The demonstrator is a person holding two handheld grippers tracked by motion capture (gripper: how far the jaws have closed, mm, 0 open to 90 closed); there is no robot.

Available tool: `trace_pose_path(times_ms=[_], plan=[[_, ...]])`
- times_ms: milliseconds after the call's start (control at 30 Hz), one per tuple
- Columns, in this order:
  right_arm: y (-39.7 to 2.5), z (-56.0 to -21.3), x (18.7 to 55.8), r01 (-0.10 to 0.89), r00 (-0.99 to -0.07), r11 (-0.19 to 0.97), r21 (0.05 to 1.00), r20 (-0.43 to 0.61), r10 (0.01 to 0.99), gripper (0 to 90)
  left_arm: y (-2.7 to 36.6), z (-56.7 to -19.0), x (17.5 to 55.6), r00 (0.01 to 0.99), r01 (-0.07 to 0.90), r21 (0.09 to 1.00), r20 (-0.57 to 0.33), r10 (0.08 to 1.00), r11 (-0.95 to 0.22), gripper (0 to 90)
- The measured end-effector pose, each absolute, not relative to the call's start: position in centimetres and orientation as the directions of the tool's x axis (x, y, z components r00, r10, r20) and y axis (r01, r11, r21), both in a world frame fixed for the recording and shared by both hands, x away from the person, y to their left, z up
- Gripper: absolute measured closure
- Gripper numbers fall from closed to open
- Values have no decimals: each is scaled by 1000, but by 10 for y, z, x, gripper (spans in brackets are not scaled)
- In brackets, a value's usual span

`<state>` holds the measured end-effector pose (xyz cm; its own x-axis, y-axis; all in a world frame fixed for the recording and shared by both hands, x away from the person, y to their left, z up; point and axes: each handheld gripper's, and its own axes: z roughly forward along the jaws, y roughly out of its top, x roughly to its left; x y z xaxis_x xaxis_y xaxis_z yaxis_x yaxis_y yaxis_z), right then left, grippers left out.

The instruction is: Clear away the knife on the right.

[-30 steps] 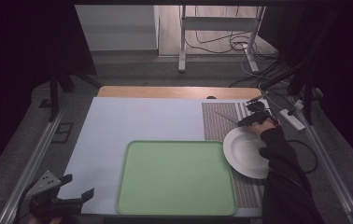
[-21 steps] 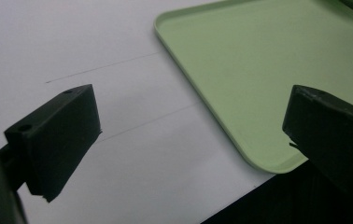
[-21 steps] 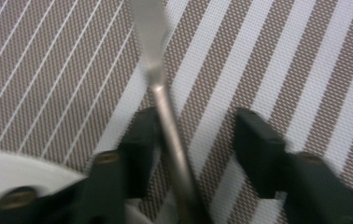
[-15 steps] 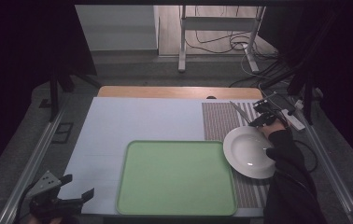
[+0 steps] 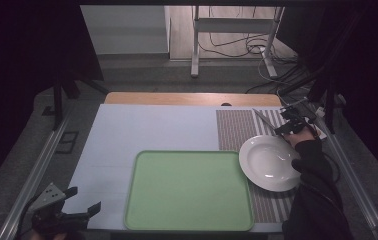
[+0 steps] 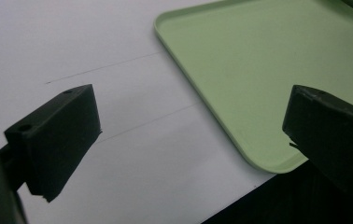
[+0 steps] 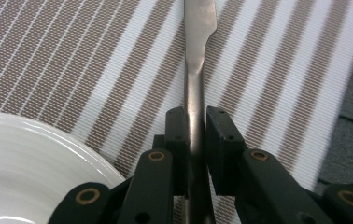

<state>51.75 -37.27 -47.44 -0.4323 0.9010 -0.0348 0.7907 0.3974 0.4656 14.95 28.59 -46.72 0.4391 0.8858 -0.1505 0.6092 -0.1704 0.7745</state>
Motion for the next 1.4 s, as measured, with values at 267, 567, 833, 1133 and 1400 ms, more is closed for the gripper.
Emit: trace_pose_path(times_ms=[267,567,833,1133,1400], plan=[[-388,-461,508,790,-403,338,512,16,915,804,285,-467,150,439,609,774,-148,886,-172,40],[-386,-449,494,773,-413,324,546,45,910,804,285,-467,150,439,609,774,-148,886,-173,40],[-369,-440,478,742,-463,357,568,49,885,804,285,-467,150,437,611,773,-150,887,-171,40],[-347,-436,460,718,-507,382,582,61,860,804,286,-467,150,437,611,773,-150,887,-170,40],[-319,-436,433,673,-587,454,584,48,808,804,285,-467,150,437,611,772,-147,887,-173,40]])
